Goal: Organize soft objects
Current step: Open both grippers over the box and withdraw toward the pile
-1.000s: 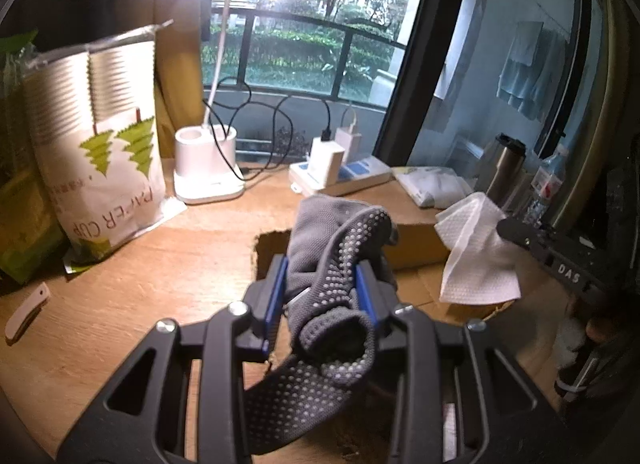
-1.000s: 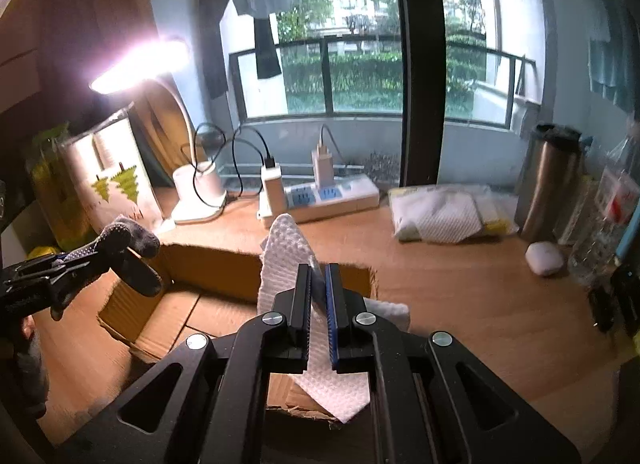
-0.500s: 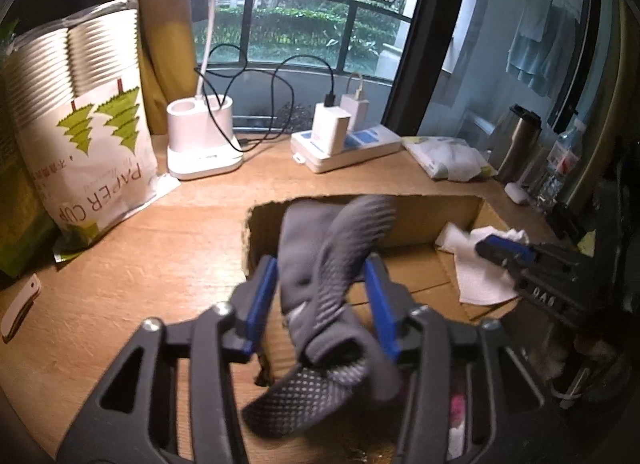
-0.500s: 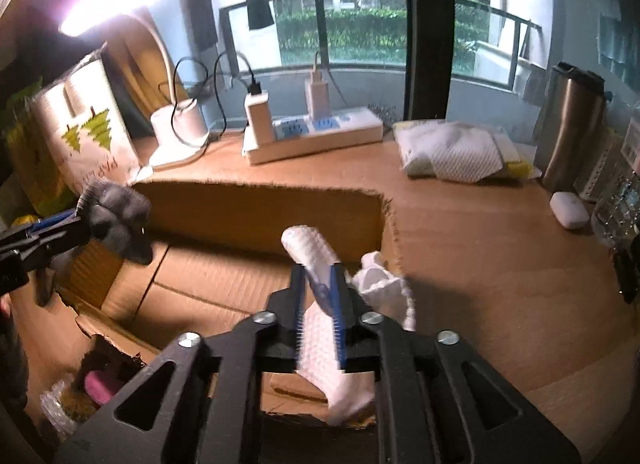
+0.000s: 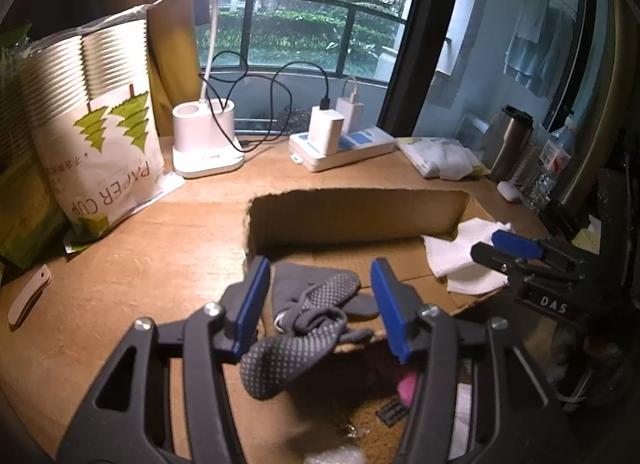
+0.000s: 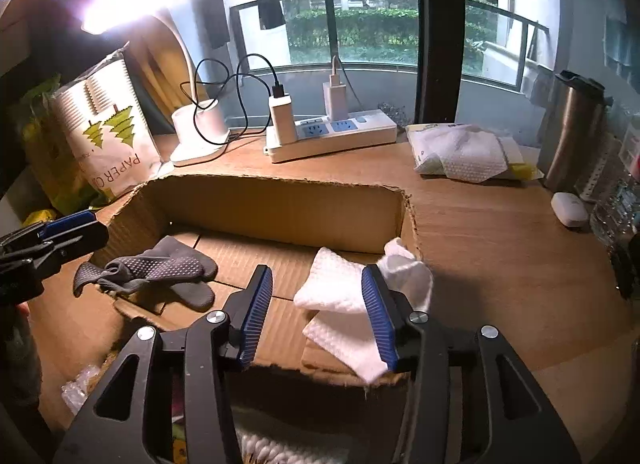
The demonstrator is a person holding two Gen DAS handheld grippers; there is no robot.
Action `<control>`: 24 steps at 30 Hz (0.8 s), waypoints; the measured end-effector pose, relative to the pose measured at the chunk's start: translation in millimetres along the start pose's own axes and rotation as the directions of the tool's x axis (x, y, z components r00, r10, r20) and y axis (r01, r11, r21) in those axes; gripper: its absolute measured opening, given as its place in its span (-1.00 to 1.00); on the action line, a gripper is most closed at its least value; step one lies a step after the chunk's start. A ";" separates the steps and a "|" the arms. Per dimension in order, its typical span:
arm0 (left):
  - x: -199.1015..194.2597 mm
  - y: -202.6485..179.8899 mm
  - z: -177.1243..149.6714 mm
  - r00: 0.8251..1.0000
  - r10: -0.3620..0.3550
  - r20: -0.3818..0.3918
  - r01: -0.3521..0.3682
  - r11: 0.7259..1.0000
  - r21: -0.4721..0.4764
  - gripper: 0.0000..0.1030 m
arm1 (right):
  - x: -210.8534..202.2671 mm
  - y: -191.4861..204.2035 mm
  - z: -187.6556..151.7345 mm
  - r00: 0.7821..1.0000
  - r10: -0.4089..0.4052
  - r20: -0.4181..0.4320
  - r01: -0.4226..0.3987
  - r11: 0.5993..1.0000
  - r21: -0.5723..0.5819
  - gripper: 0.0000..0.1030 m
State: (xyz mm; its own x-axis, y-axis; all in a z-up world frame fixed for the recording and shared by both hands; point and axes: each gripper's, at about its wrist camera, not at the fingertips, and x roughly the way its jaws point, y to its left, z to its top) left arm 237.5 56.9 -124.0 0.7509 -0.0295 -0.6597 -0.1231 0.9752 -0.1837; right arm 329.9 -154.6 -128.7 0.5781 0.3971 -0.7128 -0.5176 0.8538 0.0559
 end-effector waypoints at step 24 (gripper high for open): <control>-45.7 -7.3 -39.1 0.999 -0.029 0.013 0.029 0.999 0.015 0.20 | -56.3 24.2 -38.7 0.999 -0.034 0.032 0.034 0.999 -0.010 0.02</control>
State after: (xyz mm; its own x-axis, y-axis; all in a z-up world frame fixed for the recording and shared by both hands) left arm 178.7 42.5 -121.0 0.7626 -0.0549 -0.6446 -0.0913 0.9773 -0.1914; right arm 260.4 -169.4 -114.3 0.6152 0.3783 -0.6917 -0.5036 0.8636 0.0244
